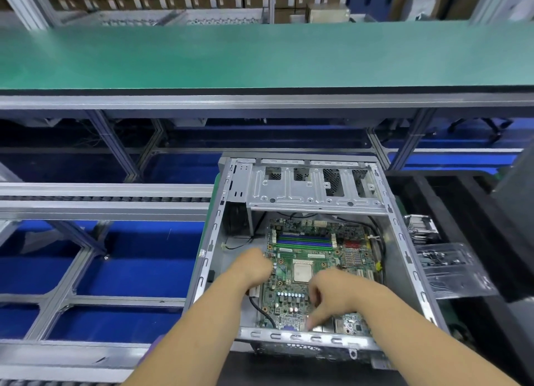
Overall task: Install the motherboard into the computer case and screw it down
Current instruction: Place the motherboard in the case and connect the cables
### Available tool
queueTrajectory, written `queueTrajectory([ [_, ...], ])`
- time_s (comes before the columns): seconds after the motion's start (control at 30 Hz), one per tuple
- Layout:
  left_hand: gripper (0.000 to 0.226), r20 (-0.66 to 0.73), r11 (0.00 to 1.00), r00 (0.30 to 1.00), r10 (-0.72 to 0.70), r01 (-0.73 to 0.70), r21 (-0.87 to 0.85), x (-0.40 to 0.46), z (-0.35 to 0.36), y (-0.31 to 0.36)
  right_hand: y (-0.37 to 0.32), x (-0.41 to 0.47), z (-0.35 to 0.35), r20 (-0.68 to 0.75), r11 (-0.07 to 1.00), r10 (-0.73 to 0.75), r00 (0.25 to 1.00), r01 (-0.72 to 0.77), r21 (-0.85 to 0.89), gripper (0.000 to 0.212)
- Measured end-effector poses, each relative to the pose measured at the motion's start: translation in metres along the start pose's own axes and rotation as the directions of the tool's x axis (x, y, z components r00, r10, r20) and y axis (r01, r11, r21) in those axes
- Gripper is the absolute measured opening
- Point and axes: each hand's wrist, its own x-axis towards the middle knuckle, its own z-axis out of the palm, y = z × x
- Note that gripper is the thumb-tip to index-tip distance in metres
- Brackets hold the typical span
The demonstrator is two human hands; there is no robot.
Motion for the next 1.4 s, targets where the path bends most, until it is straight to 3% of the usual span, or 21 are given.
queueTrajectory([
  [0.1,0.03,-0.026,0.999,0.999,0.04,-0.041,-0.021,0.0,0.001,0.001,-0.014,-0.001,0.006,0.094,0.968,-0.078,0.993,0.098,-0.231,0.026],
  [0.23,0.024,0.026,0.987,0.988,0.155,-0.155,0.029,0.0,0.006,0.002,-0.023,-0.005,0.007,0.139,0.904,-0.017,0.99,0.075,-0.421,0.028],
  [0.43,0.024,0.008,0.98,0.98,0.197,-0.197,-0.004,0.001,0.006,0.004,-0.025,-0.005,0.005,0.107,0.845,-0.012,0.994,0.067,-0.531,0.026],
  [0.6,0.015,0.056,0.981,0.981,0.184,-0.18,-0.073,-0.002,0.002,0.008,-0.016,-0.002,0.005,0.077,0.912,-0.013,0.997,0.043,-0.407,0.027],
  [0.77,0.029,0.137,0.988,0.983,0.124,-0.11,-0.111,-0.007,-0.005,0.013,0.001,0.001,0.0,-0.03,0.998,-0.043,0.999,0.044,0.037,0.038],
  [0.83,0.024,0.16,0.983,0.98,0.118,-0.093,-0.159,-0.009,-0.006,0.014,-0.004,0.009,0.0,-0.175,0.987,-0.059,0.983,0.084,0.14,0.038],
  [0.9,0.019,0.179,0.968,0.976,0.121,-0.076,-0.239,-0.01,-0.006,0.015,-0.011,0.018,0.001,-0.361,0.985,-0.054,0.931,0.109,0.134,0.03],
  [0.97,0.018,0.203,0.95,0.972,0.12,-0.054,-0.306,-0.01,-0.006,0.015,-0.016,0.024,0.0,-0.451,0.985,-0.082,0.889,0.141,0.1,0.023],
  [1.1,0.02,0.245,0.933,0.96,0.136,-0.041,-0.357,-0.013,-0.008,0.016,-0.022,0.033,-0.001,-0.471,0.986,-0.128,0.873,0.163,0.035,0.017],
  [1.27,0.011,0.271,0.913,0.955,0.124,-0.003,-0.407,-0.016,-0.006,0.018,-0.024,0.034,-0.002,-0.402,0.989,-0.145,0.904,0.13,-0.063,0.01],
  [1.33,0.014,0.262,0.911,0.953,0.15,-0.031,-0.411,-0.017,-0.007,0.02,-0.022,0.034,-0.002,-0.422,0.991,-0.12,0.899,0.13,-0.005,0.009],
  [1.4,0.02,0.168,0.917,0.972,0.164,-0.087,-0.39,-0.014,-0.007,0.02,-0.02,0.033,-0.001,-0.419,0.989,-0.096,0.903,0.134,0.062,0.013],
])
